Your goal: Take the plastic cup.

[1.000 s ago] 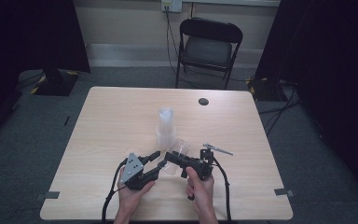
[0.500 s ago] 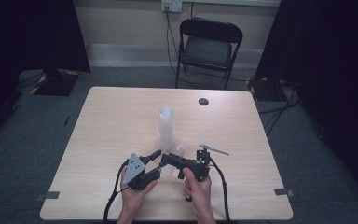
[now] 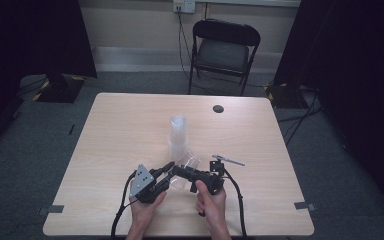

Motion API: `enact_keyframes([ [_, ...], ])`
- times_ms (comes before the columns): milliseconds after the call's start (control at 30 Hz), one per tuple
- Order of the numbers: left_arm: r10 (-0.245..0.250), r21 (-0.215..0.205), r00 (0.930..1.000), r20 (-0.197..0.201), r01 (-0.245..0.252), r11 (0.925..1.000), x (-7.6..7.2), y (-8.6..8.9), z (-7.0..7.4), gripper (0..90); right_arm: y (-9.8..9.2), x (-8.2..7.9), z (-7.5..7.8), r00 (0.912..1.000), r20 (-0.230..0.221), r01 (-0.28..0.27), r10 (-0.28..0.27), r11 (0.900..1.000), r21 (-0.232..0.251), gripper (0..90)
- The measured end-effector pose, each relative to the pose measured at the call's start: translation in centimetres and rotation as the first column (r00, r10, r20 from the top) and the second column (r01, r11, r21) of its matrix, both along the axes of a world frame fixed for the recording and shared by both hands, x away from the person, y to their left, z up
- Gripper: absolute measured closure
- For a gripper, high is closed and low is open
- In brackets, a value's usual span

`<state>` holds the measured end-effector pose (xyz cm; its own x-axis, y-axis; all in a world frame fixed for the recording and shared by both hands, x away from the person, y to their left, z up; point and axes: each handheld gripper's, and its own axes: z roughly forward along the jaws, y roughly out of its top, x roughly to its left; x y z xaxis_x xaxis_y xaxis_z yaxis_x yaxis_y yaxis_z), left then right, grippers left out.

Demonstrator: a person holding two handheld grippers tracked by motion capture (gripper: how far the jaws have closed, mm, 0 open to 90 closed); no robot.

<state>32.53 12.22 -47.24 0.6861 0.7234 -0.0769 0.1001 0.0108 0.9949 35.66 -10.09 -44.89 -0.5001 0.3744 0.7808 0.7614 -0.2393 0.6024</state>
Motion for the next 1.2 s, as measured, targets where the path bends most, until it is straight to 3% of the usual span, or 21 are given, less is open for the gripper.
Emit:
enact_keyframes([
  [167,-0.009,-0.020,0.9999,-0.005,0.009,0.9998,0.1,0.2,0.0,79.6,0.0,-0.1,0.2,0.9994,0.028,0.023,-0.022,0.999,-0.038,28.2],
  [400,-0.019,-0.008,0.9997,-0.013,0.019,0.9998,0.0,0.3,0.0,80.6,0.0,-0.1,0.2,0.9977,0.054,0.045,-0.041,0.996,-0.074,20.8],
  [767,-0.059,-0.011,0.9971,-0.049,0.058,0.9982,-0.3,0.2,-0.3,86.2,-0.7,0.1,0.0,0.9915,0.085,0.107,-0.099,0.990,-0.092,14.4],
  [933,-0.076,0.020,0.9959,-0.048,0.077,0.9968,-0.5,0.2,-0.2,87.1,-1.2,0.1,-0.1,0.9897,0.092,0.117,-0.109,0.990,-0.082,13.7],
  [1200,-0.093,-0.015,0.9935,-0.066,0.092,0.9957,-0.6,0.0,-0.3,87.3,-1.6,0.2,0.2,0.9866,0.130,0.111,-0.099,0.990,-0.087,12.8],
])
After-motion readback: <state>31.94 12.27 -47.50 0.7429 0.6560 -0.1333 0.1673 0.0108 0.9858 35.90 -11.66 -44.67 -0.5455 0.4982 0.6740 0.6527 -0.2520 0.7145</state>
